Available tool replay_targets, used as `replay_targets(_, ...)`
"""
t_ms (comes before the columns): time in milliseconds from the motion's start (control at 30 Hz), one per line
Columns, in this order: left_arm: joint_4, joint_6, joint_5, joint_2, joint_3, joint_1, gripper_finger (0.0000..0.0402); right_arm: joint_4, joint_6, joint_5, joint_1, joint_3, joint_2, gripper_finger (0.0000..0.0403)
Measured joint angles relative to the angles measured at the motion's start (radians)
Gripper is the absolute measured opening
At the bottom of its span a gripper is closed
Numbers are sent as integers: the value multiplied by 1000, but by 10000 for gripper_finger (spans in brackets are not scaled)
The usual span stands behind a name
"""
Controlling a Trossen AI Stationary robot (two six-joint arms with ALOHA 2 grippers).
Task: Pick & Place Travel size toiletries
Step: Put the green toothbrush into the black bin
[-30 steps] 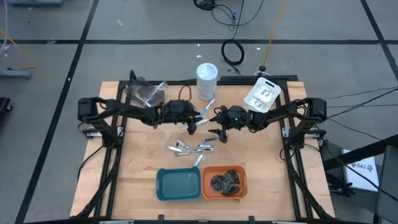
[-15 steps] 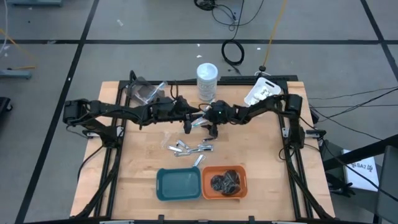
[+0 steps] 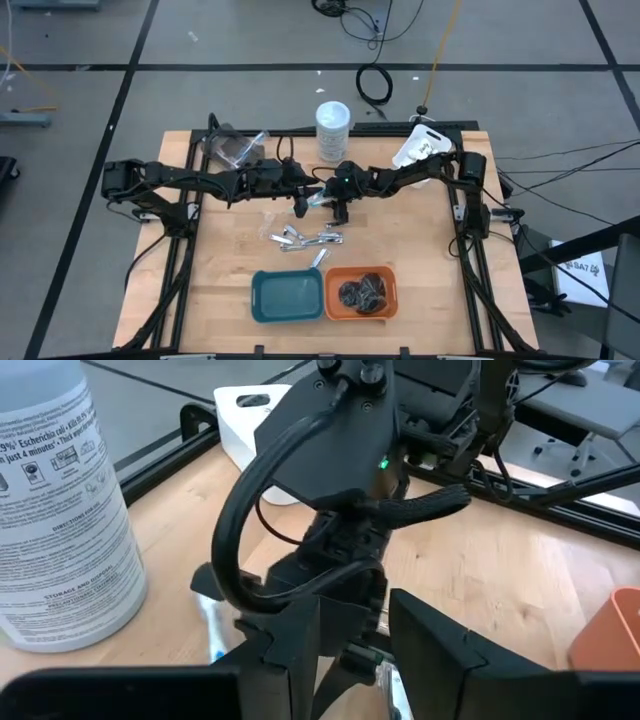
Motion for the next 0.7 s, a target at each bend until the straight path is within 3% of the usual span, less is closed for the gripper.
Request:
replay_targets(200, 0, 0, 0, 0, 0, 0, 120, -2, -10, -11, 12, -2, 1, 28)
replay_targets(433, 2, 0, 0, 0, 0, 0, 120, -41, -8, -11, 13, -2, -54, 20)
replay_targets(600, 4, -1, -3, 0, 0, 0, 120, -140, -20, 1, 18, -32, -191, 18)
replay_targets(700, 7, -1, -3, 0, 0, 0, 120, -114, -27, 0, 19, -74, -306, 17)
